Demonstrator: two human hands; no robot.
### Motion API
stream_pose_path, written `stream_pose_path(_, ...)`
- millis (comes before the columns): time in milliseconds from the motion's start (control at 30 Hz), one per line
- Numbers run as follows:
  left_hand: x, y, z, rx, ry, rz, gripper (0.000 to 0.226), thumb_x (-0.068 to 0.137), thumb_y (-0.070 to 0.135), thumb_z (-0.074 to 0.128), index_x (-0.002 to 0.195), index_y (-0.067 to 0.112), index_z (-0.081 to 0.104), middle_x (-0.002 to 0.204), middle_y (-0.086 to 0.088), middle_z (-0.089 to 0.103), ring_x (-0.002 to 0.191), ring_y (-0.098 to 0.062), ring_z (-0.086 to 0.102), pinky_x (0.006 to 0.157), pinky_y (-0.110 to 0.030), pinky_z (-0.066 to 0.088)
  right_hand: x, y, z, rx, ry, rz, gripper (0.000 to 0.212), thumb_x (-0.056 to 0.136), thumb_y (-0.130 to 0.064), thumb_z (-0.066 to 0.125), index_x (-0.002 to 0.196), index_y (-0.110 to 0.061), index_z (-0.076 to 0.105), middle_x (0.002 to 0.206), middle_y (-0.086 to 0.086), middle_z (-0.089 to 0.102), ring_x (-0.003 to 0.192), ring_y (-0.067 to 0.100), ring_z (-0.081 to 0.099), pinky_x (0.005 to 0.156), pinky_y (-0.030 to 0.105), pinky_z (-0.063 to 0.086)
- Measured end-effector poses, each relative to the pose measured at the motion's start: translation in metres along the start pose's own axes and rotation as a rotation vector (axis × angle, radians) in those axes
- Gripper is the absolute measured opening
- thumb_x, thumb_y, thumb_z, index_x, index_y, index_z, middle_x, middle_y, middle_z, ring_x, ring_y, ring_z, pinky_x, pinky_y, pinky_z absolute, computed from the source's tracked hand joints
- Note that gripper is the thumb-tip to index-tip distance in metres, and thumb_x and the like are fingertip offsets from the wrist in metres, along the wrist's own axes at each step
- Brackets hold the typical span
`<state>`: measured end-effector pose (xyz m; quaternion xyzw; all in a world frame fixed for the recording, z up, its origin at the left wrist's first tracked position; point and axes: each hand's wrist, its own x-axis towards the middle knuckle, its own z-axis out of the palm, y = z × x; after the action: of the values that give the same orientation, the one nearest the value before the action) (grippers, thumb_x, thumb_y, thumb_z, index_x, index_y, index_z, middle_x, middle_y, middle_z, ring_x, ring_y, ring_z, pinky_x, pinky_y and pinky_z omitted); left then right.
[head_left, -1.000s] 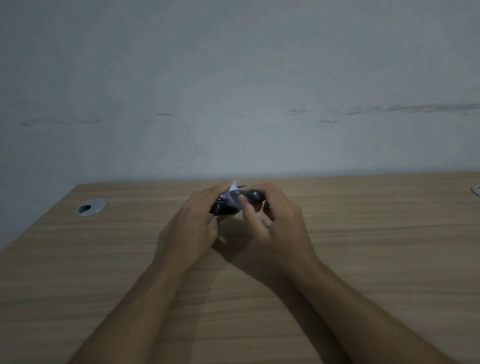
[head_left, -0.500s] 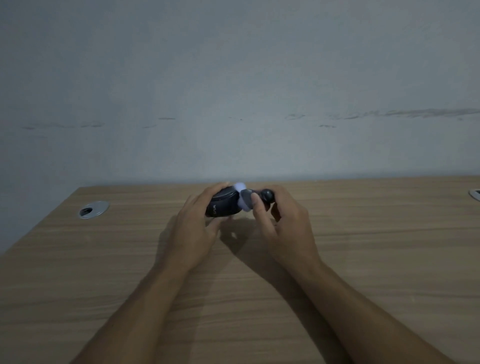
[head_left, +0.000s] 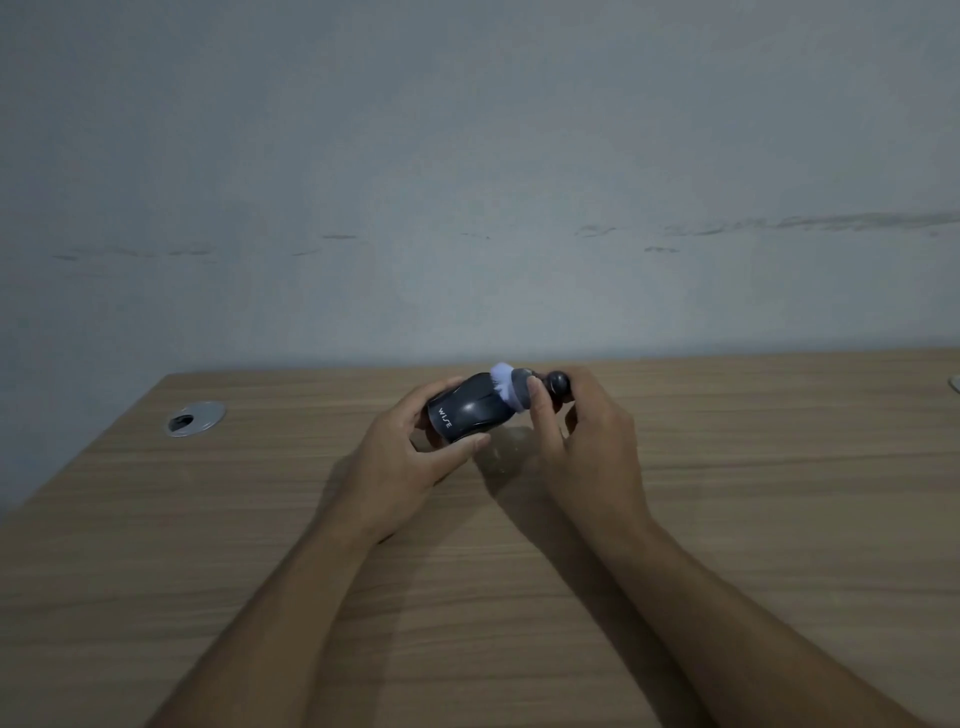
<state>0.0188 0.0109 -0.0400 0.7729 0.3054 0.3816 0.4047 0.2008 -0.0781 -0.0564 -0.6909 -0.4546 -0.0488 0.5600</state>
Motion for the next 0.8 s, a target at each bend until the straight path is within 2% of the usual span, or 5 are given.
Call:
stream_pose_path(233, -0.002, 0.002, -0.003, 0.025, 0.085, -0.055, 0.046, 0.088, 0.020, 0.089, 0.131, 0.028, 0.074, 0.115, 0.011, 0.082, 0.101, 0.004, 0.075, 0.077, -0.009, 0.055, -0.012, -0.023, 0.000, 0.095, -0.165, -0.267, 0.018, 0.107, -0.040, 0.062, 0.113, -0.025, 0.070, 0.094, -0.023, 0.064, 0.082, 0.007, 0.065, 0.082, 0.055, 0.057)
stream_pose_path(333, 0.000, 0.000, -0.004, -0.149, 0.119, -0.120, 0.039, 0.089, 0.017, 0.088, 0.126, 0.022, 0.078, 0.111, 0.002, 0.085, 0.104, -0.014, 0.081, 0.082, -0.026, 0.064, -0.009, -0.019, 0.000, 0.107, -0.099, -0.244, 0.018, 0.107, -0.038, 0.064, 0.107, -0.022, 0.071, 0.088, -0.021, 0.063, 0.078, 0.001, 0.062, 0.075, 0.034, 0.054)
stream_pose_path(433, 0.001, 0.001, -0.006, -0.232, 0.108, -0.144, 0.030, 0.094, 0.020, 0.084, 0.123, 0.019, 0.081, 0.113, -0.003, 0.085, 0.110, -0.024, 0.079, 0.083, -0.015, 0.059, -0.003, -0.008, -0.002, 0.078, 0.002, -0.153, 0.018, 0.108, -0.035, 0.066, 0.105, -0.019, 0.074, 0.078, -0.020, 0.059, 0.068, -0.001, 0.059, 0.064, 0.017, 0.039)
stream_pose_path(667, 0.002, 0.006, -0.002, -0.238, 0.209, -0.229, 0.024, 0.100, 0.034, 0.074, 0.113, 0.017, 0.085, 0.094, 0.005, 0.086, 0.069, 0.016, 0.069, 0.061, 0.001, 0.046, -0.003, -0.011, -0.004, 0.095, 0.004, -0.152, 0.011, 0.109, -0.026, 0.069, 0.113, -0.020, 0.077, 0.074, -0.027, 0.059, 0.062, -0.001, 0.057, 0.063, 0.011, 0.034)
stream_pose_path(800, 0.004, 0.001, -0.005, -0.221, 0.218, -0.261, 0.026, 0.099, 0.043, 0.072, 0.109, 0.024, 0.087, 0.093, 0.015, 0.085, 0.068, 0.019, 0.065, 0.068, -0.012, 0.052, -0.011, -0.020, -0.002, 0.098, -0.064, -0.299, 0.015, 0.109, -0.029, 0.067, 0.119, -0.021, 0.074, 0.083, -0.034, 0.056, 0.068, -0.009, 0.055, 0.068, 0.025, 0.043)
